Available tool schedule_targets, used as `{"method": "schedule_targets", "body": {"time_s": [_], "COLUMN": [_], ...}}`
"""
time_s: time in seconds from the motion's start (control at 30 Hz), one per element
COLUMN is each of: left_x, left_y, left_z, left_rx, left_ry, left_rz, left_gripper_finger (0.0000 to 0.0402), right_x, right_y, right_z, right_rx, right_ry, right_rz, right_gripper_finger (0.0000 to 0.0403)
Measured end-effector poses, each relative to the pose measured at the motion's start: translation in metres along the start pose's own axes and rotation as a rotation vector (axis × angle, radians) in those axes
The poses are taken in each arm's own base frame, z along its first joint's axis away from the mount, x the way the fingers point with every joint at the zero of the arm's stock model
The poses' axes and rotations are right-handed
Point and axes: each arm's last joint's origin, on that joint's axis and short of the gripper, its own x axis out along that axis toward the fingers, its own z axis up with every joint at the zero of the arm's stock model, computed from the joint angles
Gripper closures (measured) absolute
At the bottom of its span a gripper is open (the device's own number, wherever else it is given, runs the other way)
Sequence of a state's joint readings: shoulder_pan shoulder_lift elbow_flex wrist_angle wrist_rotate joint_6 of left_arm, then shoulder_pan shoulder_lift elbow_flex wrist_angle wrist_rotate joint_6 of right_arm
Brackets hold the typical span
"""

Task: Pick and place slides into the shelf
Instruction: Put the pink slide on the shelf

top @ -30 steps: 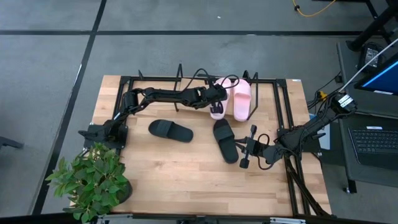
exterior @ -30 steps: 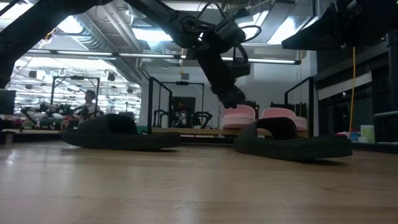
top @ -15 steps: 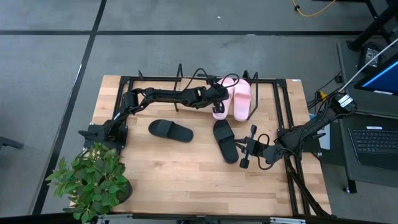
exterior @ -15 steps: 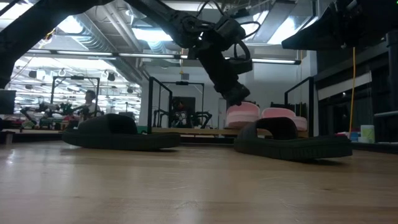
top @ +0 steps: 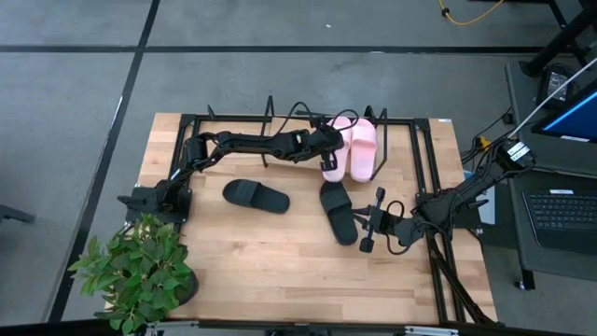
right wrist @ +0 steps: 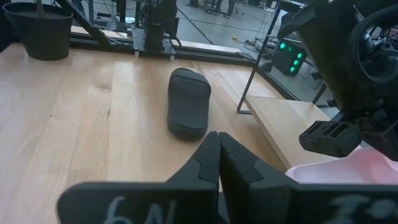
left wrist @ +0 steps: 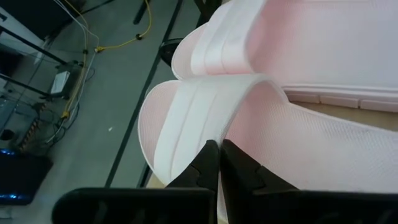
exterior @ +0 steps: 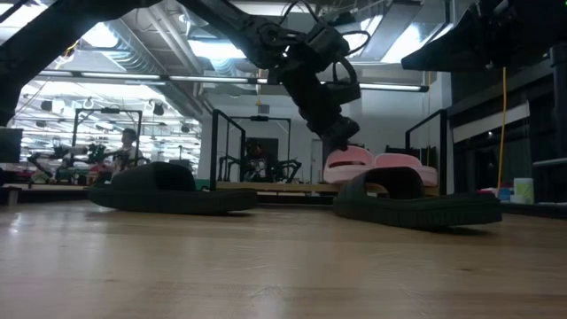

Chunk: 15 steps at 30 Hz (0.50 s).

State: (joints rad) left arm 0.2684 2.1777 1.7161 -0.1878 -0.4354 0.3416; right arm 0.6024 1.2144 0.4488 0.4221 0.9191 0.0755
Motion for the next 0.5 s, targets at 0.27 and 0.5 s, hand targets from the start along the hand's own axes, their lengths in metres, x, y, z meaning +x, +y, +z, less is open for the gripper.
{"method": "schedule_targets", "body": {"time_s": [0.27, 0.5], "left_x": [0.0001, 0.0032], "left_y": [0.0002, 0.0070], "left_z": [0.0001, -0.0023], "left_rx": [-0.001, -0.013], "left_ry": [-0.004, 0.004], "left_rz": [-0.006, 0.010], "left_gripper_finger": [0.0389, 0.0398], "right_x": [-0.0001, -0.0001], "right_y": [0.0003, 0.0004], "right_z": [0.0000, 0.0000], "right_rx": [0.022, 0.026], "right_ry": [0.001, 0.001], "right_rz": [0.007, 0.013], "right_gripper_finger": [0.0397, 0.0397]}}
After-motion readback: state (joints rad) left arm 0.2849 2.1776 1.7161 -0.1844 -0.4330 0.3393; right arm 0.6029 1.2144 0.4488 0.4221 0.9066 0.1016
